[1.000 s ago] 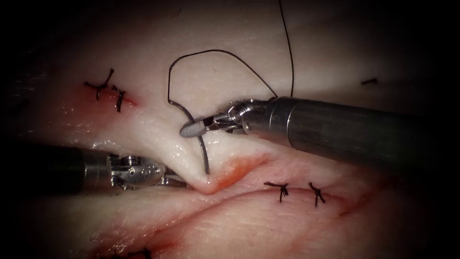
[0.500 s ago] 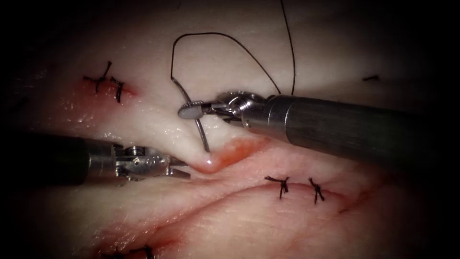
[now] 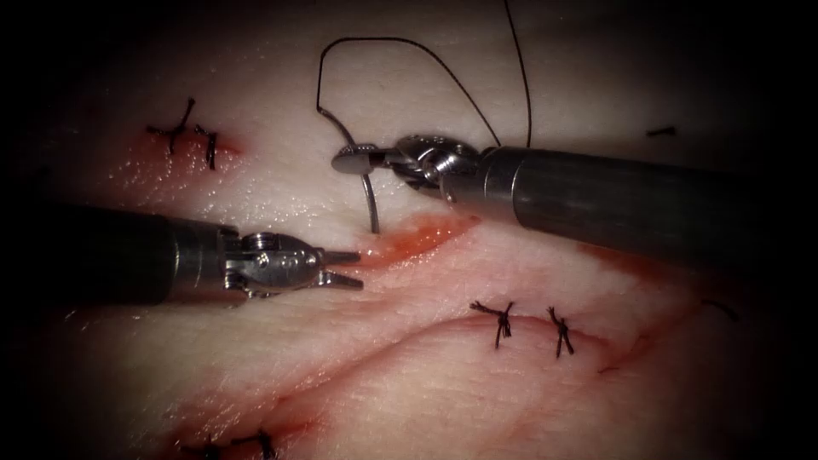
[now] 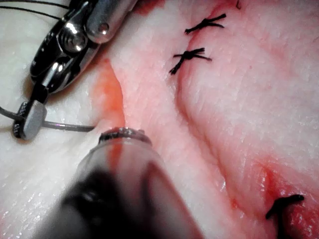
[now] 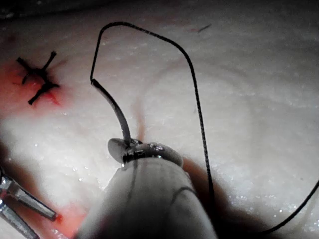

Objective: Wound Closure
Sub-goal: Pass the needle through the top of the wound.

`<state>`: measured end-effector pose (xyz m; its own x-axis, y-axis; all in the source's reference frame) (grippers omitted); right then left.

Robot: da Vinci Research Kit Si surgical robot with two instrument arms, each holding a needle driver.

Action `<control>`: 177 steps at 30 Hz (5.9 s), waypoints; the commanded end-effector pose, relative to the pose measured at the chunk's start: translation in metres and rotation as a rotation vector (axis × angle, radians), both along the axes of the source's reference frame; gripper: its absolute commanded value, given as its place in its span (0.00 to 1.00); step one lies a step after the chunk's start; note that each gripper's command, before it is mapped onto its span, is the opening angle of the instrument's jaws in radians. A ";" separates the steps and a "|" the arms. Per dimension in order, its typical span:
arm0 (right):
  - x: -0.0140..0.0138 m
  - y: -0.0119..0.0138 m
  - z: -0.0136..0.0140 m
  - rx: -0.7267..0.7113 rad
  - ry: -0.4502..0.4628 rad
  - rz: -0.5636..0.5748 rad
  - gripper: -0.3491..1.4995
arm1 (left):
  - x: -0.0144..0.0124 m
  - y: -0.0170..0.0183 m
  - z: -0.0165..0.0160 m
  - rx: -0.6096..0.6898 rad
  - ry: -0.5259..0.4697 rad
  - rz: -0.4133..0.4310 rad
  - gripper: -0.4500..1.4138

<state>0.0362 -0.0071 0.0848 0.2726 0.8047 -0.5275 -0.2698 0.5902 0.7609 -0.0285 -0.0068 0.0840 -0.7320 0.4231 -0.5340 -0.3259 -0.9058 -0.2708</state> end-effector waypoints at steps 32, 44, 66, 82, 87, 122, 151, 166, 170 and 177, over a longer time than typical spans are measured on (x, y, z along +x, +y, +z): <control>0.0020 -0.0038 0.0027 0.168 0.044 -0.131 0.00 | 0.0028 0.0030 0.0106 0.001 0.027 0.037 0.55; 0.0016 -0.0087 0.0009 0.296 0.132 -0.279 0.00 | 0.0041 0.0035 0.0109 0.008 0.022 0.044 0.60; 0.0009 -0.0179 -0.0017 0.478 0.158 -0.394 0.00 | 0.0044 0.0034 0.0109 0.012 0.021 0.042 0.59; -0.0014 -0.0226 -0.0008 0.582 0.125 -0.436 0.00 | 0.0045 0.0035 0.0107 0.015 0.020 0.043 0.57; -0.0019 -0.0232 -0.0008 0.593 0.121 -0.433 0.00 | 0.0044 0.0035 0.0107 0.013 0.021 0.041 0.56; -0.0048 -0.0003 -0.0082 -0.348 0.051 0.189 0.99 | 0.0044 0.0028 0.0051 0.028 0.032 0.036 0.52; -0.0079 -0.0028 -0.0107 -0.394 0.089 -0.017 0.96 | 0.0034 0.0014 -0.0034 -0.006 -0.336 -0.096 0.41; -0.0155 -0.0030 -0.0175 -0.455 0.097 -0.095 0.86 | 0.0034 0.0047 -0.0071 -0.130 -0.416 -0.162 0.95; -0.0155 -0.0033 -0.0172 -0.461 0.090 -0.094 0.86 | 0.0037 0.0046 -0.0067 -0.137 -0.410 -0.170 0.89; -0.0141 -0.0035 -0.0167 -0.467 0.079 -0.083 0.86 | 0.0039 0.0033 -0.0071 -0.094 -0.423 -0.117 0.59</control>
